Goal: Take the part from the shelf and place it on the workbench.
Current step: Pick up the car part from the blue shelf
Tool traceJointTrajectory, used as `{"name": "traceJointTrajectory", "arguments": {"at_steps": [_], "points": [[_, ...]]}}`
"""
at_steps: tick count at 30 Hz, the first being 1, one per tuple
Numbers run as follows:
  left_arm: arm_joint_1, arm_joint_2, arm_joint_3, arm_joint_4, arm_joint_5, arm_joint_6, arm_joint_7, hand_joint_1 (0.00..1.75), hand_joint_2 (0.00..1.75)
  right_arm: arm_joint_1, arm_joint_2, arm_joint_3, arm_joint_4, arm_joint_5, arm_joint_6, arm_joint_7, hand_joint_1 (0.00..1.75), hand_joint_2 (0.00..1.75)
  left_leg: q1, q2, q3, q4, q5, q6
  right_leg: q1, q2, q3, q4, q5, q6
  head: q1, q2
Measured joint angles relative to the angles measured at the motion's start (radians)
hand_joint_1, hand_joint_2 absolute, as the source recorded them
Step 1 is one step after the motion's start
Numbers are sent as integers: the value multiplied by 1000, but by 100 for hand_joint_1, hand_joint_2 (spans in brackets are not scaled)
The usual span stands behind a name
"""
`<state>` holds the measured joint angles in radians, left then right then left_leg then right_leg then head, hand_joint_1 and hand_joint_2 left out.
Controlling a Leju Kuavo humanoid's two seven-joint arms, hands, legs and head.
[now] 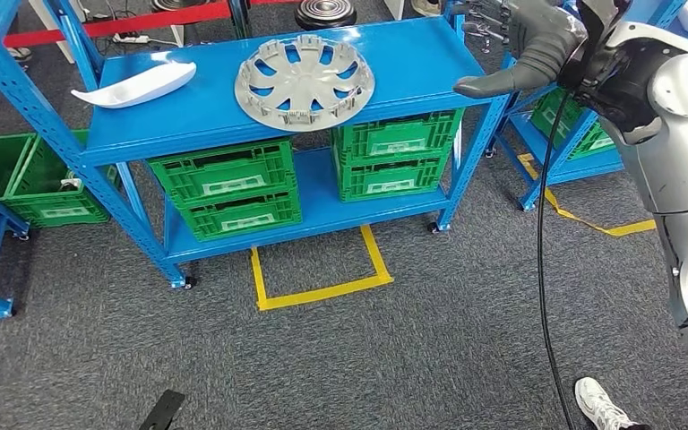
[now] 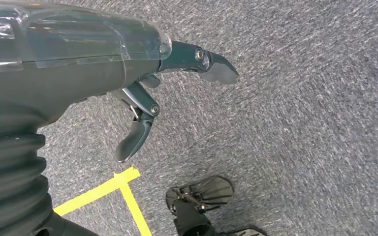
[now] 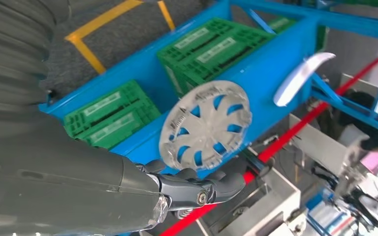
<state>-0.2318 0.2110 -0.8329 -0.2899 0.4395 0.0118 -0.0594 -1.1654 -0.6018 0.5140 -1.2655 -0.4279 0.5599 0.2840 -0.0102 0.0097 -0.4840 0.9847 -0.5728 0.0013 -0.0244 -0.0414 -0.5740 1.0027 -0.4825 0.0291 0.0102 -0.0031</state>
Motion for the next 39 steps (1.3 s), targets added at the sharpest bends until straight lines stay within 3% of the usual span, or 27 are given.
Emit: {"name": "traceJointTrajectory", "arguments": {"at_steps": [8, 12, 39], "points": [[1, -2, 12, 1, -1, -2, -7, 0, 175, 23, 0, 9, 2, 20, 5, -10, 0, 175, 0, 8, 0, 0, 0, 0, 0, 3, 0, 0, 0, 0, 0, 0], [-1, -3, 19, 0, 0, -2, -4, 0, 0, 20, 6, 10, 2, 19, 4, -5, 0, 175, 0, 11, 1, 0, 0, 0, 0, 5, 0, 0, 0, 0, 0, 0], [5, -4, 29, 6, 0, -24, -12, 0, 0, 11, 6, 11, 21, 18, 13, -34, 0, 175, 0, 14, 1, 0, 0, 0, 0, 9, 0, 0, 0, 0, 0, 0]]}}
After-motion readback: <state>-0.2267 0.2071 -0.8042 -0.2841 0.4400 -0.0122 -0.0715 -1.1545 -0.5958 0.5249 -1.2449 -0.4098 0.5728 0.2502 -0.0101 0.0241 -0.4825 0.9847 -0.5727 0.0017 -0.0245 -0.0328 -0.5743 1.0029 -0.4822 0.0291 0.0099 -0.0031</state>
